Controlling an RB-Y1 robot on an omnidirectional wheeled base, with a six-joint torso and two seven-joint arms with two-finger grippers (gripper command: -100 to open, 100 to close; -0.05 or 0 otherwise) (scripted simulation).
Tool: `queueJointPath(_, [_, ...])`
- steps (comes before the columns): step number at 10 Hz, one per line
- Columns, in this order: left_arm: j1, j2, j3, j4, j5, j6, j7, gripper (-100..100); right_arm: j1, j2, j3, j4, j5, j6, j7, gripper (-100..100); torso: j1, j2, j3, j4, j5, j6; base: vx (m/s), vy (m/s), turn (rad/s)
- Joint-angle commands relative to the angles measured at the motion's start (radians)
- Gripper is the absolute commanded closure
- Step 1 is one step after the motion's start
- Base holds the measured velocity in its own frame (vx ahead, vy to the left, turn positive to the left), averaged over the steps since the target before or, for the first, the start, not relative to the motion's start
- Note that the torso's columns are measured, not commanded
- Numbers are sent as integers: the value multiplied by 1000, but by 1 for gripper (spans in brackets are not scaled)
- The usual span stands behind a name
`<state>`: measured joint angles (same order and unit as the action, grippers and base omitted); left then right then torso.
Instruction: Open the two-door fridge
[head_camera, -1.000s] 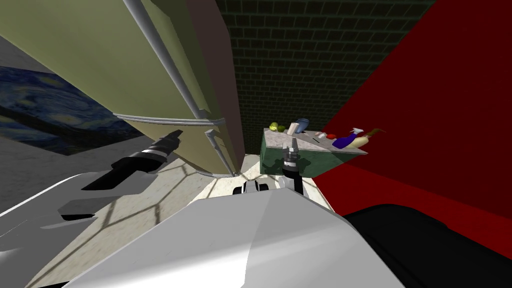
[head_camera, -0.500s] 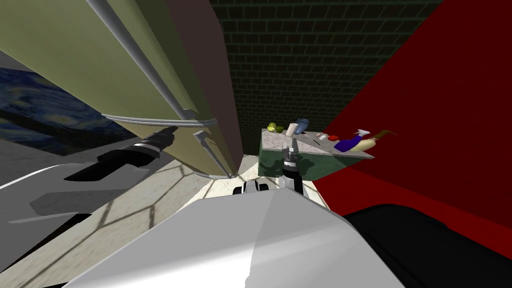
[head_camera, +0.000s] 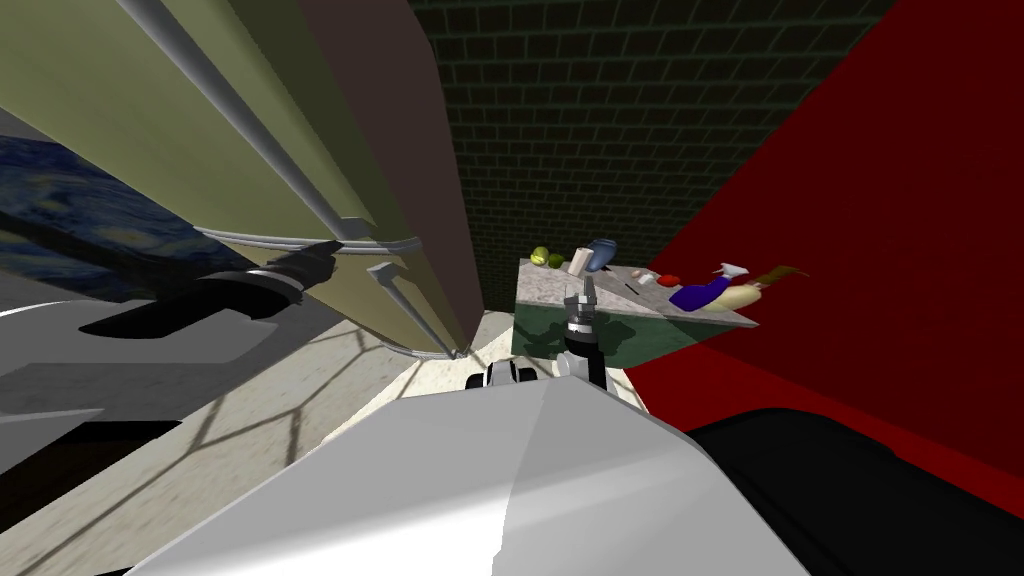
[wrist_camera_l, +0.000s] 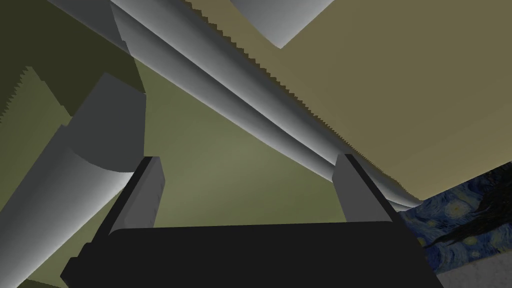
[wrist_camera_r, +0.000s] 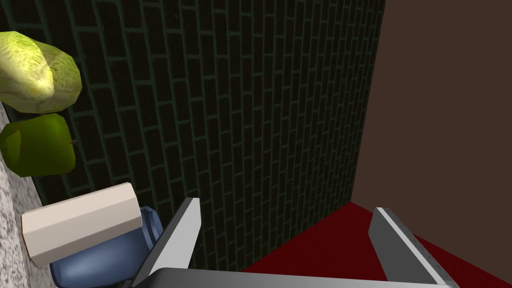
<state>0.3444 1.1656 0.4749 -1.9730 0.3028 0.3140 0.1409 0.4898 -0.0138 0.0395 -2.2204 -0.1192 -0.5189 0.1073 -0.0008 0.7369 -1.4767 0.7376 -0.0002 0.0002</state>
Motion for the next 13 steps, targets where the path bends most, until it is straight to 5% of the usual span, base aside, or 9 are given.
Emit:
queueJointPath(1, [-15, 70, 13, 32, 46, 42, 15, -100, 0, 0, 0, 0, 0, 0, 0, 0, -1, 1, 0, 1, -2, 2, 25, -141, 74])
queueJointPath(10, [-36, 199, 44, 82, 127, 114, 45, -100, 0, 0, 0, 0, 0, 0, 0, 0, -19, -4, -6, 5, -17, 15, 22, -79, 28])
queueJointPath(13, [-10, 157, 18, 93, 120, 136, 44, -100, 0, 0, 0, 0, 0, 0, 0, 0, -9, -6, -6, 3, -11, 11, 8, 27, 35])
